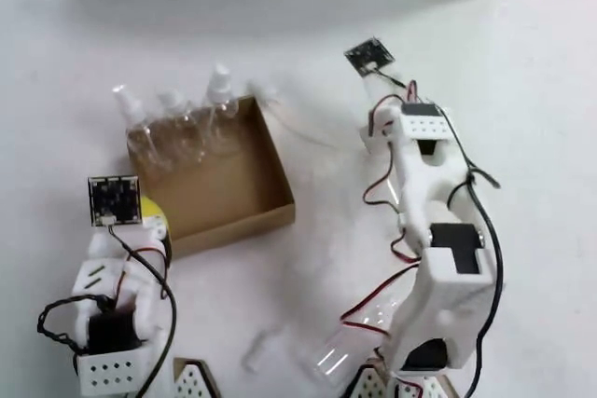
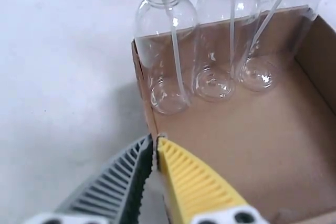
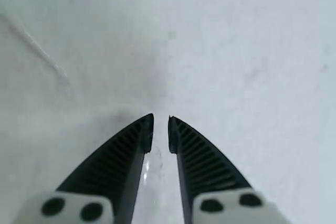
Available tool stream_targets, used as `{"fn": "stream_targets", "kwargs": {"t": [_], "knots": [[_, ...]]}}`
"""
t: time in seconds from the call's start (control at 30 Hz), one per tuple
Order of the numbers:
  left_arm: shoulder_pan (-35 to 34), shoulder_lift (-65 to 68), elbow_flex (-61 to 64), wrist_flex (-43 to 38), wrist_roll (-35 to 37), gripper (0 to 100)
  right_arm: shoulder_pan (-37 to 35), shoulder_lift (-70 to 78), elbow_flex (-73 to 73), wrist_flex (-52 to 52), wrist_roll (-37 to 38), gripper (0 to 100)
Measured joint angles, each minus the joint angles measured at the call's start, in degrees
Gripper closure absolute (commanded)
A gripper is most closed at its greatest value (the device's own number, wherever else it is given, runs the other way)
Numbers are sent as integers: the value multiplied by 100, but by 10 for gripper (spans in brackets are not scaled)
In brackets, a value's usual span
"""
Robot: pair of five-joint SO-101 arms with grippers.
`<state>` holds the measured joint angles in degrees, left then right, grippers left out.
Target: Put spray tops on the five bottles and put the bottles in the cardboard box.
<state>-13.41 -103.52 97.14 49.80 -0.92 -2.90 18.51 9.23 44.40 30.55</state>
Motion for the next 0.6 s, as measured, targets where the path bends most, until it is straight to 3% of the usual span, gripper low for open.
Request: {"fn": "stream_targets", "kwargs": {"t": [0.17,0.33,0.47,0.6], "knots": [[62,0,0,0,53,977,404,-492,0,826,-246,980],[290,0,-62,0,642,977,1020,-1011,0,1415,-299,980],[475,0,-905,404,756,978,1459,-1143,0,1758,-299,980],[1169,-26,-2198,1169,774,978,1829,-1152,0,1873,-334,980]]}}
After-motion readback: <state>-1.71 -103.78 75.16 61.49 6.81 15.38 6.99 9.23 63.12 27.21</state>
